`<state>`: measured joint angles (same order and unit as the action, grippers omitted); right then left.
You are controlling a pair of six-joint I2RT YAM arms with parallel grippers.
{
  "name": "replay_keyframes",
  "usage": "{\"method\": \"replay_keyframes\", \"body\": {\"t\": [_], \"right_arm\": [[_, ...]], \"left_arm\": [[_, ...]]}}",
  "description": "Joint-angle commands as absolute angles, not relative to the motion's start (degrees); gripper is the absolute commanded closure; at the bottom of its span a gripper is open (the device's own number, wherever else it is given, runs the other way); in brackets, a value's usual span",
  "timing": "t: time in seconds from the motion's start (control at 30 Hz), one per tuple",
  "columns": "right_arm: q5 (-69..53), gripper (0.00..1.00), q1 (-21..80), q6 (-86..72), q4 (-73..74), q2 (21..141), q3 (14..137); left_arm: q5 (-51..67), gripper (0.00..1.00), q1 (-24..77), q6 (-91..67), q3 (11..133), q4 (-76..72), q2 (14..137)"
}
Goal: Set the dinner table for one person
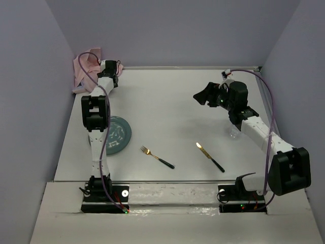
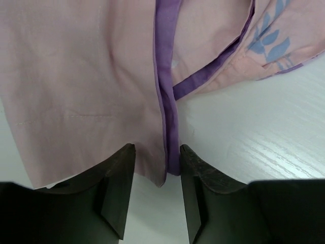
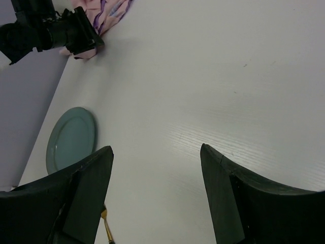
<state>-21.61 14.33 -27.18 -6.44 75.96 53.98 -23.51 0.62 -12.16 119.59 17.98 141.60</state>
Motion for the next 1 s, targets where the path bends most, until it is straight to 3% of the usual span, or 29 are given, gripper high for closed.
{"method": "replay_keyframes", "body": {"t": [0.0, 0.23, 0.3, 0.33, 0.57, 0.77, 0.97], "right_arm": [[-20.92, 0.25, 14.68, -26.46, -8.26, 75.76, 57.04], [-21.18, 0.25, 14.68, -26.19, -8.17, 76.02, 56.95], [-21.8, 0.25, 14.68, -26.37, -8.17, 76.9, 57.3], [-21.97, 0.25, 14.68, -26.45, -8.17, 77.08, 57.48], [-21.88, 0.25, 15.21, -26.1, -8.26, 77.6, 57.92], [-19.7, 0.25, 15.21, -25.58, -8.26, 78.75, 58.45], [-14.51, 0.23, 15.21, -24.0, -8.17, 79.01, 58.45]], "left_arm": [[-27.15, 0.51, 0.44, -9.58, 121.45, 18.36, 140.71], [-28.56, 0.77, 0.44, -8.35, 123.92, 18.37, 141.5], [-28.74, 0.88, 0.44, -7.91, 124.27, 18.19, 141.15], [-28.83, 0.99, 0.44, -7.82, 124.36, 18.11, 141.15], [-20.13, 1.0, 2.55, -9.67, 124.54, 18.37, 138.78], [-14.07, 1.0, 15.27, -10.11, 125.86, 17.93, 132.12], [-8.71, 1.0, 21.88, -11.34, 121.3, 14.68, 120.97]]}}
